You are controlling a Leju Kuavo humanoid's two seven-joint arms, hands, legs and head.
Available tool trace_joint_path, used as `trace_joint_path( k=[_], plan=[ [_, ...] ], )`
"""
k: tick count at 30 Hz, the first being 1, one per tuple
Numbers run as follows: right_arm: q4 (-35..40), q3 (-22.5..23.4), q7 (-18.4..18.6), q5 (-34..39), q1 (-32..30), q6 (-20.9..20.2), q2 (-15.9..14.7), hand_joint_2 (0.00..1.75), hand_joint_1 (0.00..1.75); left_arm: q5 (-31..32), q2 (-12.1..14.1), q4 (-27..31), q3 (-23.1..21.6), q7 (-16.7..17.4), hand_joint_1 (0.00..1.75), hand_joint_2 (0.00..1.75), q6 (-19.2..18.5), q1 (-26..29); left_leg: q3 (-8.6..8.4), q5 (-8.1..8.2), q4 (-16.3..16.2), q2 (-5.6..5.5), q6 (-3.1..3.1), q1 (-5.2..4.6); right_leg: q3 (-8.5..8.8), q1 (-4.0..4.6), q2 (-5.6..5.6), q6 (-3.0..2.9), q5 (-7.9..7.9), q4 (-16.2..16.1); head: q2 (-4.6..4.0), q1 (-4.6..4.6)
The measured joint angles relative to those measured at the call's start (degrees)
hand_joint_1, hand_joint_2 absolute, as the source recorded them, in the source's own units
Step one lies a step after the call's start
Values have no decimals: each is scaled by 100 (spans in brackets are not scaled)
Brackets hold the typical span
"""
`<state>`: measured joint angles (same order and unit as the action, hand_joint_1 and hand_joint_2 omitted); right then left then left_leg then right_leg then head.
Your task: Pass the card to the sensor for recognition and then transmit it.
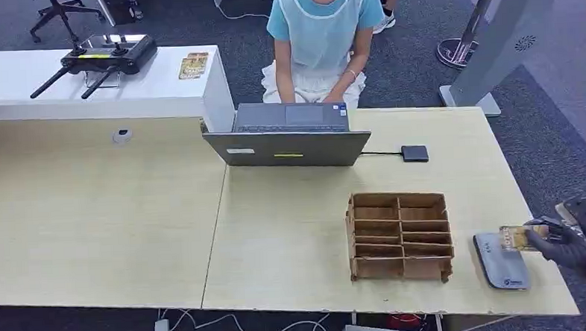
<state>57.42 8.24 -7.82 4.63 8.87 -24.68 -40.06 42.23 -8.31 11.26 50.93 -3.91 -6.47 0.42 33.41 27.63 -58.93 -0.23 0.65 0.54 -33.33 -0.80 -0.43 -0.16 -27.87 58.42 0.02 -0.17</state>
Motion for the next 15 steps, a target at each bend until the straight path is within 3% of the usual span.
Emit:
trace_joint_path(
  k=[4, 10, 15],
  plan=[
    [216, -87, 2, -63, 455, 2, -83, 175, 175, -17, -2, 0, 26, -44, 0, 0, -11, -17, -2, -1, 0, 2, 0, 0, 4, 0, 3, -1, 2, 2, 0, 0],
    [463, -588, 66, -534, 1467, 221, -94, 175, 175, -20, -4, 0, 101, -55, 0, 0, -33, -70, -12, -4, 0, 0, 2, 1, 6, 1, 2, -1, 4, 3, -2, 2],
    [555, -868, 48, -592, 1850, 310, -94, 175, 175, -20, -24, 0, 146, -55, 0, 0, -44, -68, -2, -5, 0, -14, 0, 1, 5, 1, -12, 0, 2, 3, -2, 0]
  ],
)
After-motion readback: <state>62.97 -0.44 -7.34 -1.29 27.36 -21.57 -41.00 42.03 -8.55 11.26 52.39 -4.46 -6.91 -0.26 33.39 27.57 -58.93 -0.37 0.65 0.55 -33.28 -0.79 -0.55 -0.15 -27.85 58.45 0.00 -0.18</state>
